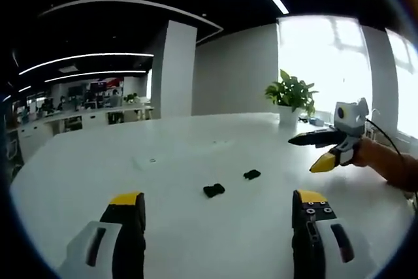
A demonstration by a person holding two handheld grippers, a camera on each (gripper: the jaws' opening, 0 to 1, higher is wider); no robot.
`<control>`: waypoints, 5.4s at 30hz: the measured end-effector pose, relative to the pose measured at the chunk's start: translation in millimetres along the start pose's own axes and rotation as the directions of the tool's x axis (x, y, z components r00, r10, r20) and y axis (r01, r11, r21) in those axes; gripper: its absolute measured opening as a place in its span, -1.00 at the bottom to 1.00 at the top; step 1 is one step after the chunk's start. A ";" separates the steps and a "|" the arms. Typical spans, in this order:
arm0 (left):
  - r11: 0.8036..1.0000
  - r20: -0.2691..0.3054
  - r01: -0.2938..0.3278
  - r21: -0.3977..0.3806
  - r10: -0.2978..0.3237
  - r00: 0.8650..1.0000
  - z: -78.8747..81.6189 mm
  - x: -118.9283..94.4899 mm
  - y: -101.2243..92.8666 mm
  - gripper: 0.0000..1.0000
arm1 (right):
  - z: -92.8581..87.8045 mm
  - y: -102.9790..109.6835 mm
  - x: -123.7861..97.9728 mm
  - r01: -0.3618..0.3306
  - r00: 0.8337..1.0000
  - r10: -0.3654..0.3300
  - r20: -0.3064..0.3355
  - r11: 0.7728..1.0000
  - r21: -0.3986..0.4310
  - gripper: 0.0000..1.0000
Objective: Snap the two parts of the plastic buckle together until the buckle closes and remains connected.
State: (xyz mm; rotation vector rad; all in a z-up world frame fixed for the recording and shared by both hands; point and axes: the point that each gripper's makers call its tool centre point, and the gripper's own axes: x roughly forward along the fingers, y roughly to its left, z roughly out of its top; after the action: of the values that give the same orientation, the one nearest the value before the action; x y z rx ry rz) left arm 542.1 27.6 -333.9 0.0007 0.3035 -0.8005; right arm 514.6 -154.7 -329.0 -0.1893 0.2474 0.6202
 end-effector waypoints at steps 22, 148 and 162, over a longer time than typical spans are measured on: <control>1.000 -0.016 0.017 0.021 -0.017 1.000 -0.7 10.6 2.3 0.88 | -0.6 3.2 19.2 -0.027 0.999 0.026 -0.031 0.999 -0.038 0.51; 0.976 -0.097 0.190 0.105 -0.181 0.979 9.7 77.0 29.3 0.34 | 6.7 -42.9 74.0 -0.117 0.993 0.115 -0.027 0.992 -0.050 0.04; 0.949 -0.125 0.274 0.155 -0.256 0.959 12.1 84.8 29.2 0.31 | 11.4 -42.3 81.5 -0.126 0.992 0.125 -0.026 0.989 -0.078 0.02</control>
State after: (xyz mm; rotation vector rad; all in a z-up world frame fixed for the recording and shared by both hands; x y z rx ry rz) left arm 621.5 -13.2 -348.4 0.1663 0.3359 -1.0953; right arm 605.7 -140.8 -337.0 -0.2586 0.2569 0.7540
